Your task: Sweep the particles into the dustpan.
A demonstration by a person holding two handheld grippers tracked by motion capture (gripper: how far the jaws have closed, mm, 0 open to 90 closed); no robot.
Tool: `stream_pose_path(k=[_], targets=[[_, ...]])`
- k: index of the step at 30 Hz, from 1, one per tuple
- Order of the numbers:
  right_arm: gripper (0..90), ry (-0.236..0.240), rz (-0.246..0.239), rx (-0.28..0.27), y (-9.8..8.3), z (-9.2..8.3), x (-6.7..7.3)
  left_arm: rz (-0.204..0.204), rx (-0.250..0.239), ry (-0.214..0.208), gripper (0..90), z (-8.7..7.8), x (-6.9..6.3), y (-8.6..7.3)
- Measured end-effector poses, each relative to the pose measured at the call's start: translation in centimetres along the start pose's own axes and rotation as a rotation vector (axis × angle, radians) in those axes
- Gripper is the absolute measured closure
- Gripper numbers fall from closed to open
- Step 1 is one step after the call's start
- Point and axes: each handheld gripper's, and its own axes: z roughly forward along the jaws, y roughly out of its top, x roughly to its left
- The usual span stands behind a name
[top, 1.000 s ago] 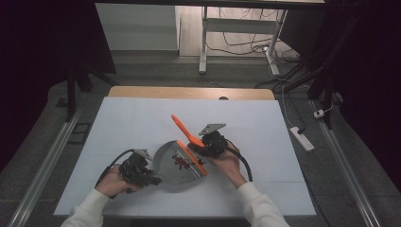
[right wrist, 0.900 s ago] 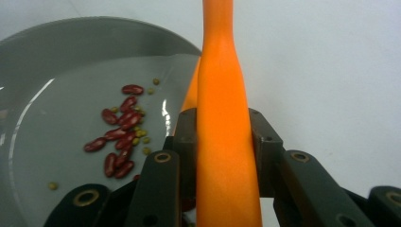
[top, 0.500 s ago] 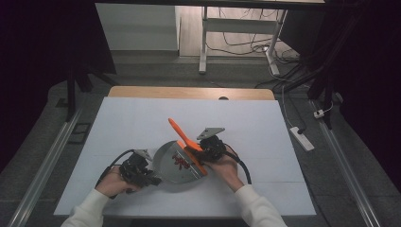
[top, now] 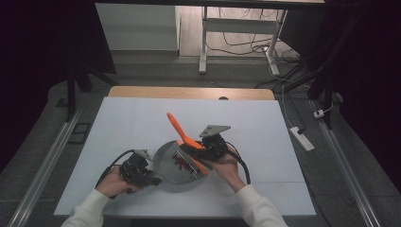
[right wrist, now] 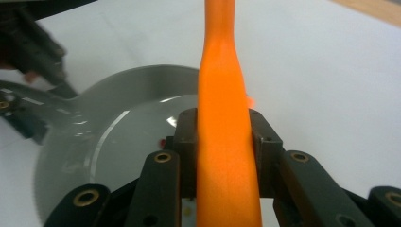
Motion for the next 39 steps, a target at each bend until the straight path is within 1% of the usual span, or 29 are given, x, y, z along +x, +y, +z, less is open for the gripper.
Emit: stream_pose_path(k=[2, 5, 8, 9, 10, 12, 13, 15, 16, 19, 21, 22, 24, 26, 27, 30, 31, 32, 33, 36, 39], targets=[[70.0, -0.024, 0.014, 0.005, -0.2, -0.4, -0.6, -0.006, -0.007, -0.001, 61.3, 0.0, 0.0, 0.0], [70.0, -0.057, 0.014, 0.014, -0.5, -0.9, -1.2, 0.0, -0.002, 0.002, 61.3, 0.0, 0.0, 0.0], [70.0, -0.073, 0.021, 0.023, -0.8, -1.1, -1.7, 0.002, -0.006, 0.004, 61.2, 0.0, 0.0, 0.0], [69.9, -0.09, 0.026, 0.04, -1.0, -0.9, -2.0, 0.002, -0.006, 0.005, 61.2, 0.0, 0.0, 0.0], [69.9, -0.09, 0.026, 0.04, -1.0, -0.9, -2.0, 0.002, -0.006, 0.005, 61.2, 0.0, 0.0, 0.0], [69.9, -0.093, 0.045, 0.057, -1.5, -0.6, -2.2, 0.001, -0.005, 0.006, 61.2, 0.0, 0.0, 0.0], [69.9, -0.091, 0.05, 0.066, -1.7, -0.4, -2.2, 0.0, -0.005, 0.006, 61.2, 0.0, -0.1, 0.0], [69.9, -0.082, 0.041, 0.094, -2.1, 0.2, -1.7, 0.0, -0.004, 0.006, 61.2, 0.0, -0.1, 0.0], [70.0, -0.079, 0.03, 0.098, -2.3, 0.4, -1.5, 0.0, -0.003, 0.006, 61.2, 0.0, -0.1, 0.0], [70.0, -0.07, 0.018, 0.097, -2.2, 0.6, -0.9, -0.001, -0.005, 0.01, 61.2, 0.1, -0.1, 0.0], [69.9, -0.074, 0.018, 0.099, -2.1, 0.7, -0.3, 0.001, -0.003, 0.01, 61.2, 0.1, -0.1, 0.0], [69.9, -0.081, 0.007, 0.102, -2.1, 0.7, 0.2, 0.004, -0.001, 0.011, 61.2, 0.0, -0.1, 0.0], [70.0, -0.078, 0.002, 0.083, -2.0, 0.7, 0.7, 0.004, -0.001, 0.011, 61.2, 0.1, -0.1, 0.0], [70.0, -0.035, 0.025, 0.06, -1.9, 0.8, 1.0, 0.004, -0.001, 0.013, 61.2, 0.1, -0.1, 0.0], [70.0, -0.021, 0.03, 0.058, -1.8, 0.9, 1.2, 0.004, 0.0, 0.013, 61.2, 0.1, -0.1, 0.0], [70.0, 0.025, 0.026, 0.053, -1.6, 1.2, 1.9, 0.004, -0.001, 0.012, 61.2, 0.1, -0.1, 0.0], [70.0, 0.065, 0.038, 0.041, -1.5, 1.3, 2.1, 0.004, -0.001, 0.011, 61.2, 0.1, -0.1, 0.0], [70.0, 0.065, 0.038, 0.041, -1.5, 1.3, 2.1, 0.003, -0.002, 0.011, 61.2, 0.1, -0.1, 0.0], [70.0, 0.077, 0.044, 0.031, -1.5, 1.2, 2.1, 0.004, -0.002, 0.011, 61.2, 0.1, -0.1, 0.0], [70.0, 0.05, 0.038, 0.01, -1.3, 0.8, 1.9, 0.004, -0.004, 0.013, 61.1, 0.1, -0.1, 0.0], [70.0, 0.027, 0.058, -0.008, -1.3, 0.1, 1.1, 0.004, -0.005, 0.014, 61.2, 0.1, -0.1, 0.0]])
